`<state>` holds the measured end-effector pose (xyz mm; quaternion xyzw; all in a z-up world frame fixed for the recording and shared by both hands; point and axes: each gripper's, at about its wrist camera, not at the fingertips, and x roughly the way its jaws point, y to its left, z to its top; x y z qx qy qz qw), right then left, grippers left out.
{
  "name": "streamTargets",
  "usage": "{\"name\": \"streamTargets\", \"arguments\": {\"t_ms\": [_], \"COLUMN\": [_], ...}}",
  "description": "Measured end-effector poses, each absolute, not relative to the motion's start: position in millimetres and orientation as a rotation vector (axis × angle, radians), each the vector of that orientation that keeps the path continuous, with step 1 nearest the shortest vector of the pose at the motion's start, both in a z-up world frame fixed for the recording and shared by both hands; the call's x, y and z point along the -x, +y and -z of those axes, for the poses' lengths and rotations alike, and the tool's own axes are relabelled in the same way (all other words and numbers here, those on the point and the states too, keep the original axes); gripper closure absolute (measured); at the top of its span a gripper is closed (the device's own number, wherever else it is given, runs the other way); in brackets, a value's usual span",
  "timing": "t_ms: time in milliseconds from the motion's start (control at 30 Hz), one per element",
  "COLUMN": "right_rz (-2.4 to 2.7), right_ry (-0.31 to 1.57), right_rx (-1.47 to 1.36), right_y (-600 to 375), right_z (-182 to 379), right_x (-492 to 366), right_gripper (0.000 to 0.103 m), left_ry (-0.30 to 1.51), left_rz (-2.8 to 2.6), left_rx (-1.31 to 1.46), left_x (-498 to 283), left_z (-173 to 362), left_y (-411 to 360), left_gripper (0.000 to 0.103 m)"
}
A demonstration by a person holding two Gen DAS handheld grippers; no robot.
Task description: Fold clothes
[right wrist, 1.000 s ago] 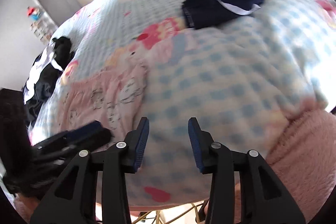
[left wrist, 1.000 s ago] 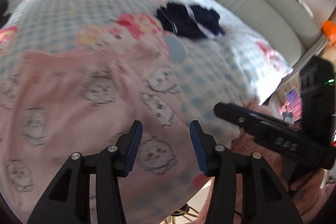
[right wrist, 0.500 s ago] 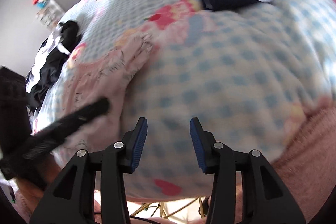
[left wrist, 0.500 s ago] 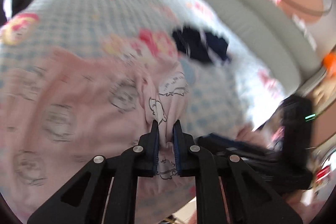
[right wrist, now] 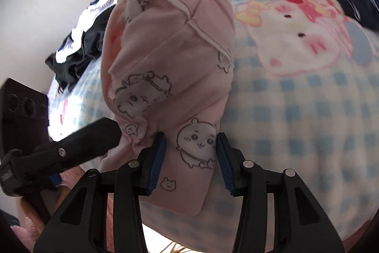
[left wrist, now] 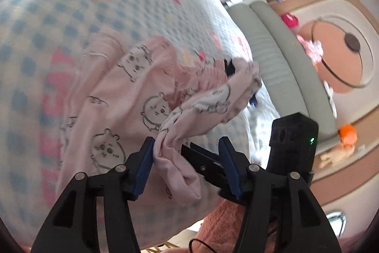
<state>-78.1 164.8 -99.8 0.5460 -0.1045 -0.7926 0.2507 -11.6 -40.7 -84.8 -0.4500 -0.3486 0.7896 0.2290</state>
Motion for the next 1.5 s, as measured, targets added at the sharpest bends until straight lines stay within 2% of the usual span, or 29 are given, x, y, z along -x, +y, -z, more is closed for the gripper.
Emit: {"name": "streamTargets", "arguments": {"t_ms": [67,100,133,333,400,467,567,600,667,700,733,933,967,1033,1100,1200,1233,1267,1300,1367,1400,1433,1500], "right_rz": [2.16,2.168,2.174,2.223,2.219,2.165,2.126,2.117,2.114,2.116,2.12,2.114,2.111,2.104,2.094,2.109,2.118,2.126,2.143,2.18,2.171,2.146,2.072], "right_ry": [-0.287,-0.273,-0.266,-0.308,-0.313,-0.309,-0.333,-0.344,-0.339,-0.339,-0.346,-0.325,-0.318,-0.31,-0.298,-0.276,-0.297,-0.318,-0.342,-0.383,-0.394,-0.397,-0.413], "right_rx": [-1.482,-1.485,-1.482,-1.44,-1.436,-1.461,-1.492,-1.501,-1.482,-1.47,-1.462,-1.483,-1.482,-1.471,-1.453,-1.448,-1.443,-1.438,-1.422,-1.379,-1.383,-1.41,-1.48], "right_y": [168.1,168.9,170.0,176.5,175.2,168.2,158.3,155.4,152.3,151.9,152.1,146.1,145.3,136.1,127.6,134.4,136.8,139.2,143.3,152.9,154.4,153.8,149.4], "right_z": [96.4,95.0,93.8,83.3,82.3,91.7,104.9,108.8,105.5,103.4,102.3,111.1,110.1,112.3,119.5,121.1,115.7,110.4,104.3,96.0,98.5,105.2,124.9], "right_x": [75.9,75.0,73.6,64.1,66.9,70.2,73.2,74.1,73.8,73.3,72.8,68.0,68.1,69.0,68.7,66.4,67.0,67.6,68.4,69.9,72.1,74.0,73.3], "right_gripper": [0.057,0.057,0.057,0.055,0.049,0.045,0.044,0.044,0.044,0.044,0.044,0.044,0.044,0.043,0.043,0.043,0.043,0.044,0.044,0.041,0.04,0.04,0.04], "left_ry": [-0.873,-0.824,-0.791,-0.879,-0.917,-0.979,-1.071,-1.058,-1.032,-1.023,-1.016,-0.811,-0.799,-0.815,-0.887,-0.991,-1.026,-1.061,-1.095,-1.143,-1.145,-1.147,-1.135], "left_rz": [-2.23,-2.286,-2.337,-2.451,-2.453,-2.415,-2.331,-2.327,-2.323,-2.331,-2.345,-2.462,-2.484,-2.52,-2.557,-2.565,-2.564,-2.562,-2.56,-2.472,-2.413,-2.37,-2.307], "left_rx": [1.255,1.256,1.261,1.176,1.188,1.238,1.33,1.336,1.34,1.325,1.312,1.431,1.417,1.384,1.344,1.327,1.325,1.322,1.319,1.287,1.282,1.288,1.303], "left_x": [15.3,16.2,17.7,9.8,6.3,4.3,1.4,-2.2,-9.5,-14.5,-19.7,-30.0,-29.9,-29.7,-34.6,-44.0,-47.3,-50.6,-53.9,-48.5,-42.8,-36.6,-25.5], "left_z": [85.2,82.6,79.3,58.3,61.0,70.1,86.5,86.9,86.3,84.4,84.2,98.8,99.7,98.2,94.9,94.6,94.9,95.1,95.4,97.7,101.4,106.1,114.0], "left_y": [-31.4,-28.3,-27.8,-57.0,-67.1,-82.2,-93.7,-94.5,-95.7,-95.8,-96.0,-78.4,-77.0,-79.5,-89.7,-111.7,-119.5,-127.3,-135.1,-132.0,-126.4,-118.9,-105.2], "left_gripper": [0.07,0.088,0.089,0.09,0.09,0.087,0.085,0.082,0.061,0.044,0.04,0.039,0.042,0.069,0.081,0.09,0.09,0.09,0.083,0.053,0.032,0.028,0.031]}}
